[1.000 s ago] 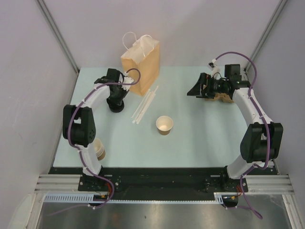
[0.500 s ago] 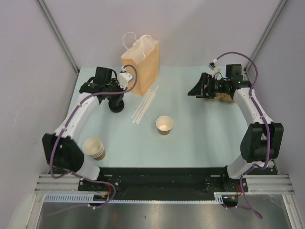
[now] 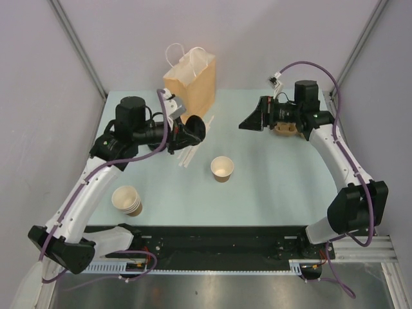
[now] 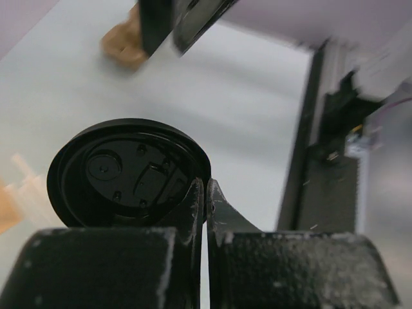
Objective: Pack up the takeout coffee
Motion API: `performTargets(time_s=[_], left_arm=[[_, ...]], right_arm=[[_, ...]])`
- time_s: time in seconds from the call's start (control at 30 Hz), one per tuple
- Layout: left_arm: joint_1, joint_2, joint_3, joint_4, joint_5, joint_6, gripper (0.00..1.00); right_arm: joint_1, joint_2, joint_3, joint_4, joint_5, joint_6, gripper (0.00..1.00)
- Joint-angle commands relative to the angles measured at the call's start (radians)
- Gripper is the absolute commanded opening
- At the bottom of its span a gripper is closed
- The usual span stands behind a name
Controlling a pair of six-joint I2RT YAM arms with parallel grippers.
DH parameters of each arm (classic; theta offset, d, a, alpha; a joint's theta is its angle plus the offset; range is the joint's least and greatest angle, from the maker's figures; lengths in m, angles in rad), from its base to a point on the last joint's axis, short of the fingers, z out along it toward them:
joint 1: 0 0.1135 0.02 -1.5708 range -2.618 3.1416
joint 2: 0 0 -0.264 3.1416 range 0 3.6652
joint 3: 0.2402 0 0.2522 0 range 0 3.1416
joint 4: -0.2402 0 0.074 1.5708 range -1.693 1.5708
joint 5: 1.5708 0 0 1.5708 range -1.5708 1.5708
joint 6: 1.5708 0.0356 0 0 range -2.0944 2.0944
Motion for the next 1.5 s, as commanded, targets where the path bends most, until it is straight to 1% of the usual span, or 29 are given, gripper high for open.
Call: performTargets(time_s=[0.0, 0.03, 0.07, 0.1, 0.13, 0.17, 0.2, 0.23, 0.33, 0.4, 0.5, 0.53, 0.57, 0.63, 0.67, 0.73, 0.8, 0.9, 0.97, 1.07, 1.13, 1.17, 1.23, 1.27, 1.3, 1.37, 1.43, 1.47], left_arm=[[0.045, 0.004, -0.004, 0.403, 0.338, -0.427, 0.0], [0.078, 0.007, -0.019, 0.487, 0.37, -0.601, 0.0], [0.095, 0.013, -0.038, 0.576, 0.403, -0.693, 0.0], [0.111, 0.014, -0.094, 0.81, 0.414, -0.798, 0.0], [0.135, 0.016, -0.125, 0.935, 0.423, -1.016, 0.0], [0.143, 0.034, -0.151, 1.035, 0.429, -1.106, 0.0], [0.148, 0.043, -0.174, 1.138, 0.431, -1.171, 0.0], [0.151, 0.048, -0.177, 1.152, 0.432, -1.215, 0.0], [0.149, 0.05, -0.193, 1.192, 0.434, -1.274, 0.0], [0.151, 0.036, -0.207, 1.218, 0.443, -1.286, 0.0], [0.151, 0.016, -0.214, 1.255, 0.45, -1.297, 0.0], [0.151, 0.014, -0.216, 1.27, 0.452, -1.311, 0.0], [0.151, 0.011, -0.216, 1.284, 0.449, -1.319, 0.0], [0.151, 0.013, -0.22, 1.33, 0.449, -1.355, 0.0], [0.151, 0.016, -0.22, 1.35, 0.455, -1.368, 0.0], [0.151, 0.016, -0.222, 1.408, 0.476, -1.401, 0.0], [0.151, 0.011, -0.225, 1.418, 0.492, -1.405, 0.0], [0.145, -0.005, -0.246, 1.444, 0.536, -1.406, 0.0], [0.131, -0.028, -0.266, 1.45, 0.57, -1.397, 0.0], [0.1, -0.053, -0.283, 1.441, 0.596, -1.369, 0.0], [0.077, -0.059, -0.28, 1.406, 0.607, -1.322, 0.0], [0.073, -0.062, -0.271, 1.343, 0.616, -1.297, 0.0], [0.066, -0.065, -0.265, 1.312, 0.624, -1.259, 0.0], [0.068, -0.064, -0.259, 1.25, 0.628, -1.248, 0.0], [0.063, -0.058, -0.253, 1.197, 0.639, -1.195, 0.0], [0.06, -0.056, -0.247, 1.086, 0.65, -1.15, 0.0], [0.045, -0.055, -0.245, 1.007, 0.662, -1.084, 0.0], [0.04, -0.055, -0.245, 0.935, 0.664, -1.061, 0.0]], right_arm=[[-0.031, -0.035, 0.003, 0.052, -0.053, 0.009, 0.98], [-0.033, -0.048, 0.004, 0.072, -0.07, 0.016, 0.97], [-0.028, -0.058, 0.003, 0.083, -0.076, 0.034, 0.97], [-0.013, -0.065, 0.004, 0.093, -0.078, 0.043, 0.96], [-0.004, -0.076, 0.003, 0.115, -0.076, 0.051, 0.95], [0.008, -0.091, 0.004, 0.13, -0.07, 0.069, 0.95], [0.03, -0.099, 0.003, 0.144, -0.061, 0.078, 0.94], [0.041, -0.105, 0.004, 0.164, -0.035, 0.083, 0.94], [0.07, -0.125, 0.004, 0.181, 0.006, 0.043, 0.92], [0.068, -0.13, 0.009, 0.182, 0.014, 0.003, 0.87], [0.079, -0.141, 0.027, 0.207, -0.001, 0.074, 0.84], [0.108, -0.147, 0.026, 0.225, 0.003, 0.082, 0.84], [0.128, -0.154, 0.026, 0.238, 0.009, 0.088, 0.81], [0.186, -0.177, 0.027, 0.274, 0.038, 0.098, 0.79], [0.202, -0.179, 0.026, 0.288, 0.048, 0.103, 0.76], [0.217, -0.173, 0.03, 0.305, 0.071, 0.123, 0.76], [0.208, -0.159, 0.05, 0.307, 0.086, 0.115, 0.77], [0.202, -0.17, 0.09, 0.267, 0.127, -0.06, 0.76], [0.193, -0.19, 0.093, 0.239, 0.128, -0.183, 0.74], [0.189, -0.213, 0.093, 0.247, 0.066, -0.233, 0.72], [0.232, -0.231, 0.095, 0.23, 0.059, -0.288, 0.71], [0.254, -0.254, 0.093, 0.219, 0.072, -0.344, 0.72], [0.317, -0.279, 0.095, 0.176, 0.097, -0.424, 0.73], [0.343, -0.311, 0.095, 0.154, 0.145, -0.475, 0.75], [0.398, -0.323, 0.093, 0.1, 0.173, -0.603, 0.76], [0.444, -0.348, 0.095, 0.054, 0.265, -0.717, 0.79], [0.497, -0.371, 0.093, -0.027, 0.304, -0.884, 0.84], [0.518, -0.375, 0.093, -0.061, 0.348, -0.941, 0.92]])
